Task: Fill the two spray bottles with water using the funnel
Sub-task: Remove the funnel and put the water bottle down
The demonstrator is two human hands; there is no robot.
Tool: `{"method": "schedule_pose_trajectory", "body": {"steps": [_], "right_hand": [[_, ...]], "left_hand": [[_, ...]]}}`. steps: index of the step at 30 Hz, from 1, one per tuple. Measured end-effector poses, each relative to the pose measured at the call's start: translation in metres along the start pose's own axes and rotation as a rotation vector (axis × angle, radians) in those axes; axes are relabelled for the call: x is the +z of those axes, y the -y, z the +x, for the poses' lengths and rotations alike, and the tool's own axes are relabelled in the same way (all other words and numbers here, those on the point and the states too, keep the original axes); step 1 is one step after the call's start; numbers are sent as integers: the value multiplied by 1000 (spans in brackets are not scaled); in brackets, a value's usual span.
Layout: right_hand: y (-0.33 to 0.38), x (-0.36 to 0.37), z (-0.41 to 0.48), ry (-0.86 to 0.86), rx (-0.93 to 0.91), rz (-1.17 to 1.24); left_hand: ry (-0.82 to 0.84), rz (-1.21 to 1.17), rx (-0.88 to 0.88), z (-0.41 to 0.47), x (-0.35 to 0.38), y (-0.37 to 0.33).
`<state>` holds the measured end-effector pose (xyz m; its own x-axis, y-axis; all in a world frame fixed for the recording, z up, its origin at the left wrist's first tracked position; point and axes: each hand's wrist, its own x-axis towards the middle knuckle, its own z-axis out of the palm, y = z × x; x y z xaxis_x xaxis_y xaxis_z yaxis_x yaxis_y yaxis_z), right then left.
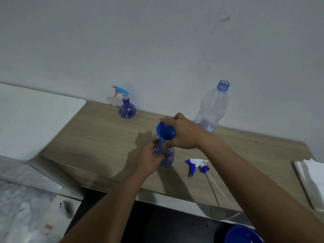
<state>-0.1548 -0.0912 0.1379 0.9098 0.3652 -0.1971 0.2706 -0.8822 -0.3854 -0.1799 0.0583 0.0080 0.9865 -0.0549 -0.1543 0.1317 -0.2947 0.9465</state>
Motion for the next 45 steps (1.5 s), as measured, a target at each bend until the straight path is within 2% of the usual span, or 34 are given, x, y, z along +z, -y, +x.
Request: {"method": "schedule_pose_trajectory", "body": {"steps": [5,10,18,21,25,30,34,36,41,45], "right_hand": [[1,-5,0,3,12,-27],[5,-9,2,25,3,-171],[2,-27,-4,30,55,-183],[-7,-32,-6,-2,64,-86],[-20,-22,-2,-191,73,151],[-31,20,22,-336,104,329],[-43,59,54,-429,201,425],[-51,78,67,-426,245,423],[-66,118,88,-288,352,364],[-71,132,93,-280,404,380]], "left_hand": [[23,45,15,-1,-1,-1],[30,30,34,-3,-5,-3],[14,-38,57,0,-13,2],[1,-43,73,2,-18,5],[-21,-28,101,4,-24,8],[-22,-36,88,8,-32,14],[-14,-53,87,13,-36,21],[-36,-65,86,15,-37,27],[-46,-52,107,19,-40,32],[-35,-58,96,22,-41,33]]}}
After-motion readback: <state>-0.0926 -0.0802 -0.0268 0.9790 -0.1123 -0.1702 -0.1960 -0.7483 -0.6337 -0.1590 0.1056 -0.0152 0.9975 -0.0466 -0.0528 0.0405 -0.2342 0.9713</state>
